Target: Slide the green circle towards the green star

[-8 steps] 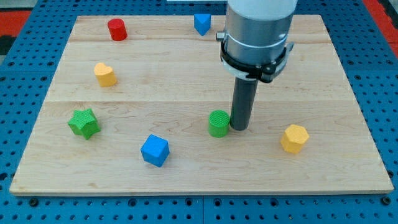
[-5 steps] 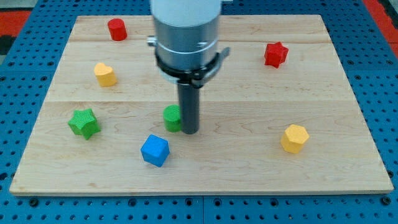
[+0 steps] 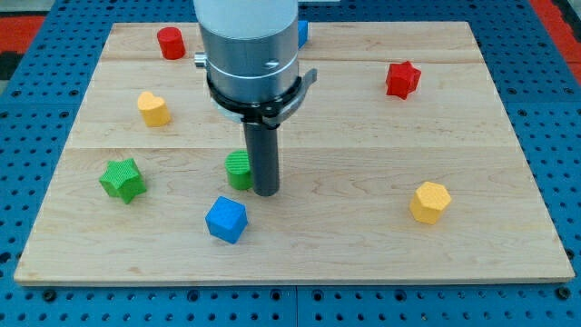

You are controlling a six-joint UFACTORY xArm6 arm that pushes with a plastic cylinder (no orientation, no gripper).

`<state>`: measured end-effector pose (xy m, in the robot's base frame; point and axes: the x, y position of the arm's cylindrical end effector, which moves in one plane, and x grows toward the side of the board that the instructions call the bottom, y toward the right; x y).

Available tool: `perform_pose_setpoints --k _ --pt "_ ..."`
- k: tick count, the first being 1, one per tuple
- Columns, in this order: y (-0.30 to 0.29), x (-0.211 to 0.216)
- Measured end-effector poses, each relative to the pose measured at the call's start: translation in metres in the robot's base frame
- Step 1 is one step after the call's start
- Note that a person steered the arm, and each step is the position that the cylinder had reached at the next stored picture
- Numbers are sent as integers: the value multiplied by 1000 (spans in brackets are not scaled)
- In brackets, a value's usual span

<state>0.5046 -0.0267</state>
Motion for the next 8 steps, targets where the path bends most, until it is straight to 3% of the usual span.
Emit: perform_pose_setpoints --k 2,6,8 --pt "27 -27" --pt "-71 -33" --pt "-59 -33"
